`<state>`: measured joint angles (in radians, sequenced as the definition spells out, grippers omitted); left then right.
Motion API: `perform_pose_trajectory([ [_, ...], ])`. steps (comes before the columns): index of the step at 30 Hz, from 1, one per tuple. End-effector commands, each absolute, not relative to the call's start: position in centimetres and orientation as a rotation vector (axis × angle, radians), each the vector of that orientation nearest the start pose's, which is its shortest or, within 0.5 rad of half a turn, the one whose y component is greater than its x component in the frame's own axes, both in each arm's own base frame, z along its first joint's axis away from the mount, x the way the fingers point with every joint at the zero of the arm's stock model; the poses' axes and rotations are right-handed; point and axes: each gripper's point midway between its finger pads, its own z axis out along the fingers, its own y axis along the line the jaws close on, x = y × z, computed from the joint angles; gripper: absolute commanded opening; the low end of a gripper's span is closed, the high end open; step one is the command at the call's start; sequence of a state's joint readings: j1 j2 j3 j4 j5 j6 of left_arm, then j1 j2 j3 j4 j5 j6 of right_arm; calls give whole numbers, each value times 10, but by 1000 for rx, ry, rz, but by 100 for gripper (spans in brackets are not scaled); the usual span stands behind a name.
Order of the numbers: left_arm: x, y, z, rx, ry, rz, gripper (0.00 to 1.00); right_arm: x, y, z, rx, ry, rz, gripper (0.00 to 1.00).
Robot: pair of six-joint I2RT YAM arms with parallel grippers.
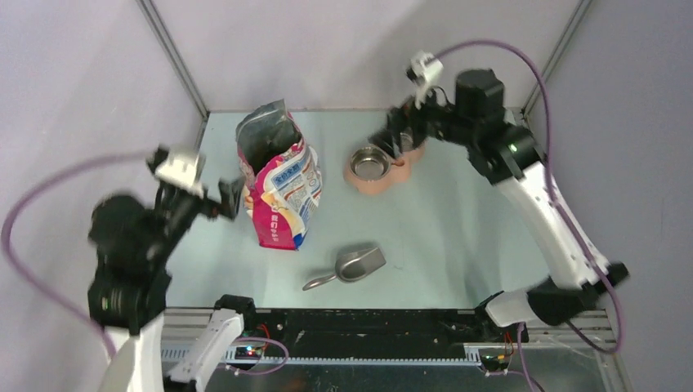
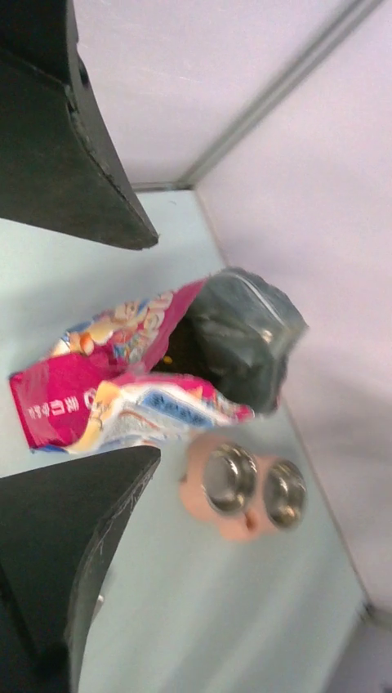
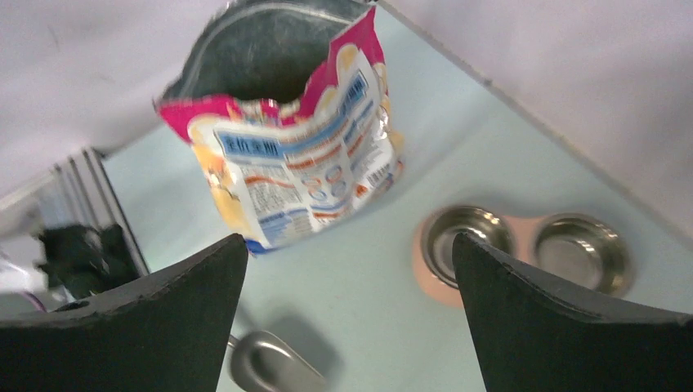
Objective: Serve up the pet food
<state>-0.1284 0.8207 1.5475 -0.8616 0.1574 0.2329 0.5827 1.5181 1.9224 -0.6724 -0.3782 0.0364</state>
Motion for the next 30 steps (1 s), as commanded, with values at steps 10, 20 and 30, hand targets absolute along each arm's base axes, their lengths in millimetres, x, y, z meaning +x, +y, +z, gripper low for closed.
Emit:
perform_pose_trajectory([
  [10, 158, -143, 258, 870, 1772, -716, 100, 251, 205, 195, -1213, 1993, 436, 100],
  [20, 163, -130, 205, 972, 1919, -588, 100, 246, 200, 182, -1401, 1892, 396, 100],
  [30, 154, -128, 201, 1029, 1938, -577, 100, 259, 184, 211, -1300, 1846, 290, 100],
])
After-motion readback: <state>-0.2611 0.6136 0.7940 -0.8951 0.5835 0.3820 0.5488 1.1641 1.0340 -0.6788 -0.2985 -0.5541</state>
